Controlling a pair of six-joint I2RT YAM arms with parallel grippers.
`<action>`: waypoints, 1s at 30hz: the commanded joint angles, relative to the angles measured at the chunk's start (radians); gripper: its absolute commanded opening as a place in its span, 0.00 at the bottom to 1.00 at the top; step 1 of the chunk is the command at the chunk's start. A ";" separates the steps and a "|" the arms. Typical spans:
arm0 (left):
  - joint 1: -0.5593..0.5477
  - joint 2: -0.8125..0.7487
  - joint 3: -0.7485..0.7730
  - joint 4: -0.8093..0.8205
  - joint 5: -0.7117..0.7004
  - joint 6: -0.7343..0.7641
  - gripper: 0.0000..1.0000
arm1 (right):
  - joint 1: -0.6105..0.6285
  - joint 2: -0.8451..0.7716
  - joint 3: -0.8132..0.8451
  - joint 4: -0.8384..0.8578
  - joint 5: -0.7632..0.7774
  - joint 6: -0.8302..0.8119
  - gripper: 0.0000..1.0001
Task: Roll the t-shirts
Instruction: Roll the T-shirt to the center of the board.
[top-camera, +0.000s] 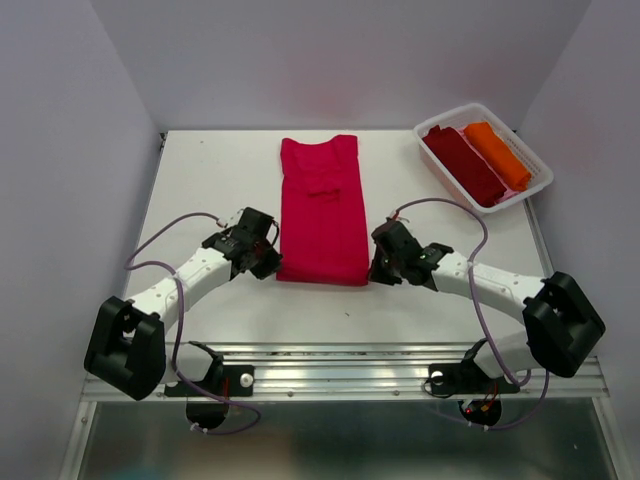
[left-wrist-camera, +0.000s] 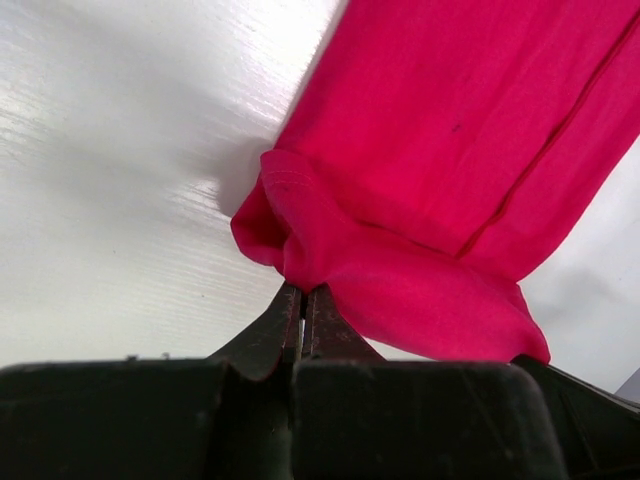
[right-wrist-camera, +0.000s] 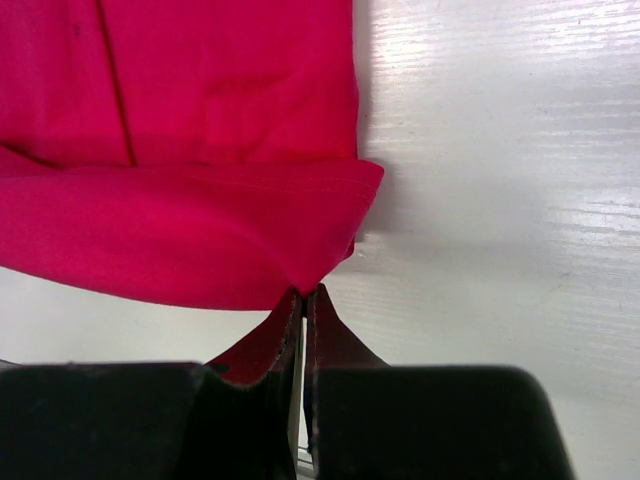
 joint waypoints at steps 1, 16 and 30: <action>0.030 0.008 0.032 0.015 -0.049 0.030 0.00 | -0.015 0.013 0.048 -0.003 0.048 -0.028 0.01; 0.054 0.155 0.130 0.097 -0.058 0.064 0.00 | -0.053 0.088 0.105 0.040 0.060 -0.063 0.09; 0.079 0.195 0.145 0.175 -0.075 0.139 0.70 | -0.063 0.139 0.185 0.083 0.132 -0.102 0.52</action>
